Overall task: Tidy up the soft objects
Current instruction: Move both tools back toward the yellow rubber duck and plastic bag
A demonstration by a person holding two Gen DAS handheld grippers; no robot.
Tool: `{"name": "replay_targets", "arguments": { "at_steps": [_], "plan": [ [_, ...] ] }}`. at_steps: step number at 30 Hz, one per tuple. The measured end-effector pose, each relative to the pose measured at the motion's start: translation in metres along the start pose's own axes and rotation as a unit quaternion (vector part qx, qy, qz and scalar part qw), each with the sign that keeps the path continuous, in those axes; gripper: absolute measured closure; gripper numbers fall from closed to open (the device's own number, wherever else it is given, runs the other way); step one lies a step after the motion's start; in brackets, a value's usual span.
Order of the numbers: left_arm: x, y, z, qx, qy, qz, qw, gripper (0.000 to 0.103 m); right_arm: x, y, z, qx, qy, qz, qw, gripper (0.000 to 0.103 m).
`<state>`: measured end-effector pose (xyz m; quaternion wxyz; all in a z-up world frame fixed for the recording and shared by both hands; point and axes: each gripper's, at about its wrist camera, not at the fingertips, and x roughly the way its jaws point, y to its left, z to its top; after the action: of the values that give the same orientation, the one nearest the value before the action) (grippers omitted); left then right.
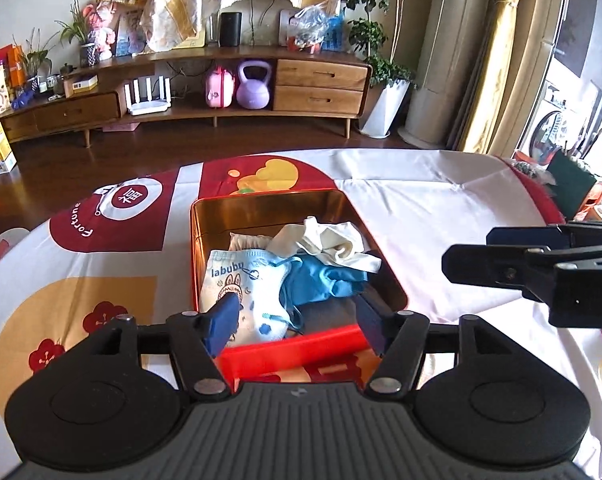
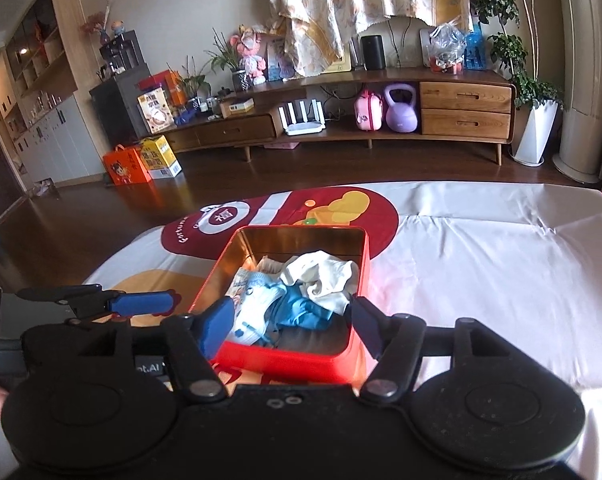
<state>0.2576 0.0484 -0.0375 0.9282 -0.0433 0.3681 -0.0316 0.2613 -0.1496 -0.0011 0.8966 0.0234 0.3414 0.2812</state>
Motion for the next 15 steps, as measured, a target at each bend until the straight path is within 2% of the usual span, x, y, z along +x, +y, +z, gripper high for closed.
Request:
{"name": "replay_targets", "arguments": {
  "at_steps": [7,10,12,15],
  "plan": [
    [-0.033,-0.009,-0.015,0.002,-0.018,-0.008,0.9998,0.031,-0.031,0.001,-0.019,0.010,-0.013,0.005,1.000,0.027],
    [-0.048,-0.013,-0.024,0.005,-0.026,-0.010,0.9996,0.029,-0.041,0.003,-0.029,0.009,-0.019,0.004,1.000,0.022],
    [-0.056,-0.015,-0.029,0.004,-0.032,-0.009,0.9995,0.022,-0.048,0.005,-0.036,0.008,-0.025,0.004,1.000,0.018],
    [-0.065,-0.018,-0.036,0.006,-0.036,-0.012,0.9993,0.021,-0.058,0.007,-0.047,0.005,-0.032,0.003,0.999,0.010]
  ]
}}
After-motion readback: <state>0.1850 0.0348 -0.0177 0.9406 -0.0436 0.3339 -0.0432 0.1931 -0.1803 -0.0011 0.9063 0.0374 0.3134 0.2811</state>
